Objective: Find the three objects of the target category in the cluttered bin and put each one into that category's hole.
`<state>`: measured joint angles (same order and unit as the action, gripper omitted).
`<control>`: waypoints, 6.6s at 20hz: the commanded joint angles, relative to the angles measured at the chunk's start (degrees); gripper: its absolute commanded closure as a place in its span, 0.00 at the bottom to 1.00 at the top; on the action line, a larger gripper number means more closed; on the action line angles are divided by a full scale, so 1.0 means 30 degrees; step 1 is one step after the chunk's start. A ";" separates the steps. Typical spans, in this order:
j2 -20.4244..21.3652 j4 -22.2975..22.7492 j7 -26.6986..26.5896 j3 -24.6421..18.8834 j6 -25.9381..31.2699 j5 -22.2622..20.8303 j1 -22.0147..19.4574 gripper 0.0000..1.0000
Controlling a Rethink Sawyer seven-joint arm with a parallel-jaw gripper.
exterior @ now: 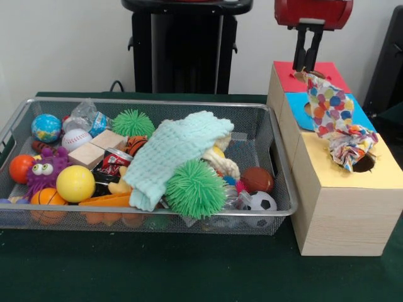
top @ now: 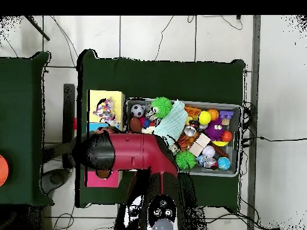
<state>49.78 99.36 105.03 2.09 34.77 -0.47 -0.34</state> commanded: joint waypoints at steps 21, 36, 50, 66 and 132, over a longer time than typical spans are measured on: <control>-0.2123 -0.1210 0.3380 -0.0230 -0.1087 0.0636 0.0553 0.00; -0.2285 -0.2382 0.4277 0.0185 -0.0232 0.1206 0.1366 0.00; -0.3097 -0.2630 0.3694 -0.0074 -0.1772 0.1754 0.1373 1.00; -0.4273 -0.3191 0.3605 0.0599 -0.2189 0.1578 0.1922 1.00; -0.6210 -0.5287 0.3204 0.0096 -0.2711 0.2009 0.1944 1.00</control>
<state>35.47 85.89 105.03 5.12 29.46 3.96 7.65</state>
